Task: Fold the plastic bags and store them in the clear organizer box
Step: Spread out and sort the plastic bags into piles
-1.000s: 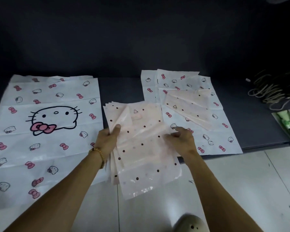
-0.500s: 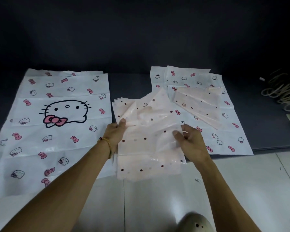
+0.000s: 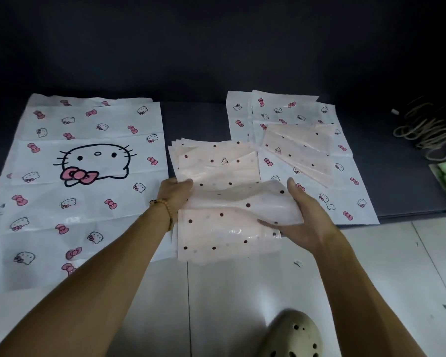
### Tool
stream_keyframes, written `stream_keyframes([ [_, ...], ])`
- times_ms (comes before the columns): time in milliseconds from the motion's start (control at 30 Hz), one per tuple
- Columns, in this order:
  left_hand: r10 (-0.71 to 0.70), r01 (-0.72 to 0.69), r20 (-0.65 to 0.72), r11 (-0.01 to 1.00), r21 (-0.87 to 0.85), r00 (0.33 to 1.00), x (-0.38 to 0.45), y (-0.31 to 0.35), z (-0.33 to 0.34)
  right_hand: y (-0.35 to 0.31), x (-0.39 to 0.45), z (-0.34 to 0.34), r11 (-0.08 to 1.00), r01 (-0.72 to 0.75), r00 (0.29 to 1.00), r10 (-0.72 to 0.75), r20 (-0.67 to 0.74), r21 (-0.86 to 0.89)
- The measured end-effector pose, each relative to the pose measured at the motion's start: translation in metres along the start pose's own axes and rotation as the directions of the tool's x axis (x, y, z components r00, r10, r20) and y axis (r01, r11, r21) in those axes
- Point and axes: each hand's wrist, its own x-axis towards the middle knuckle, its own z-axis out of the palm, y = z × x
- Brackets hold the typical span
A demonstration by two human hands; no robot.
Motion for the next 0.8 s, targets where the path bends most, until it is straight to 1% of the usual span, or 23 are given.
stream_keyframes([
  [33, 0.006, -0.006, -0.016, 1.0, 0.002, 1.0, 0.0, 0.0, 0.001, 0.004, -0.005, 0.0, 1.0, 0.02, 1.0, -0.02, 0.013, 0.008],
  [100, 0.014, -0.014, -0.042, 1.0, 0.002, 0.999, -0.002, 0.001, 0.004, 0.012, -0.011, 0.001, 0.991, 0.041, 0.999, -0.043, -0.014, -0.128],
  [133, 0.015, -0.015, -0.05, 1.0, 0.004, 0.999, -0.002, 0.001, 0.005, 0.014, -0.01, 0.003, 0.987, 0.041, 0.998, -0.049, -0.048, -0.155],
  [167, 0.018, -0.018, -0.051, 1.0, 0.004, 0.999, -0.003, 0.001, 0.007, 0.015, -0.009, 0.004, 0.991, 0.029, 0.993, -0.043, -0.106, -0.133],
  [233, 0.017, -0.017, -0.044, 1.0, -0.005, 0.999, -0.005, 0.001, 0.007, 0.017, -0.006, 0.004, 1.0, -0.007, 0.982, 0.01, -0.186, 0.015],
  [267, 0.008, -0.008, -0.046, 1.0, -0.012, 0.999, -0.005, 0.001, 0.006, 0.02, -0.006, 0.005, 0.997, -0.038, 0.98, 0.049, -0.194, 0.062],
  [300, -0.003, 0.002, -0.047, 1.0, -0.021, 0.999, -0.005, 0.001, 0.004, 0.025, -0.006, 0.003, 0.994, -0.086, 0.977, 0.096, -0.189, 0.063],
  [333, -0.001, 0.0, -0.042, 1.0, -0.022, 0.999, -0.005, 0.001, 0.003, 0.031, -0.007, 0.0, 0.991, -0.131, 0.973, 0.133, -0.191, 0.025],
  [367, 0.019, -0.019, -0.03, 1.0, -0.004, 0.999, -0.005, 0.001, 0.003, 0.037, -0.009, -0.004, 0.985, -0.163, 0.968, 0.15, -0.202, -0.049],
  [433, 0.073, -0.073, -0.014, 0.996, 0.044, 0.997, -0.004, 0.001, 0.003, 0.045, -0.01, -0.01, 0.934, -0.206, 0.958, 0.131, -0.257, -0.292],
  [467, 0.089, -0.087, -0.021, 0.994, 0.062, 0.996, -0.005, 0.0, 0.004, 0.044, -0.008, -0.013, 0.857, -0.204, 0.953, 0.064, -0.296, -0.473],
  [500, 0.1, -0.097, -0.034, 0.992, 0.084, 0.994, -0.004, -0.001, 0.005, 0.041, -0.004, -0.015, 0.731, -0.196, 0.941, -0.047, -0.335, -0.654],
  [533, 0.114, -0.108, -0.046, 0.988, 0.107, 0.992, -0.004, -0.003, 0.006, 0.037, 0.001, -0.017, 0.595, -0.197, 0.911, -0.182, -0.37, -0.779],
  [567, 0.128, -0.121, -0.048, 0.985, 0.124, 0.991, -0.003, -0.005, 0.007, 0.03, 0.007, -0.018, 0.5, -0.207, 0.855, -0.325, -0.404, -0.841],
  [633, 0.142, -0.135, -0.041, 0.981, 0.141, 0.989, -0.001, -0.005, 0.009, 0.012, 0.022, -0.02, 0.432, -0.181, 0.732, -0.541, -0.414, -0.883],
  [667, 0.139, -0.132, -0.039, 0.981, 0.145, 0.989, 0.0, -0.005, 0.01, 0.002, 0.032, -0.022, 0.406, -0.147, 0.694, -0.608, -0.387, -0.902],
  [733, 0.129, -0.124, -0.03, 0.983, 0.138, 0.991, 0.004, -0.007, 0.011, -0.015, 0.056, -0.026, 0.339, -0.089, 0.644, -0.698, -0.313, -0.937],
  [800, 0.118, -0.115, -0.017, 0.986, 0.124, 0.993, 0.01, -0.009, 0.011, -0.027, 0.076, -0.031, 0.234, -0.097, 0.615, -0.75, -0.243, -0.967],
])
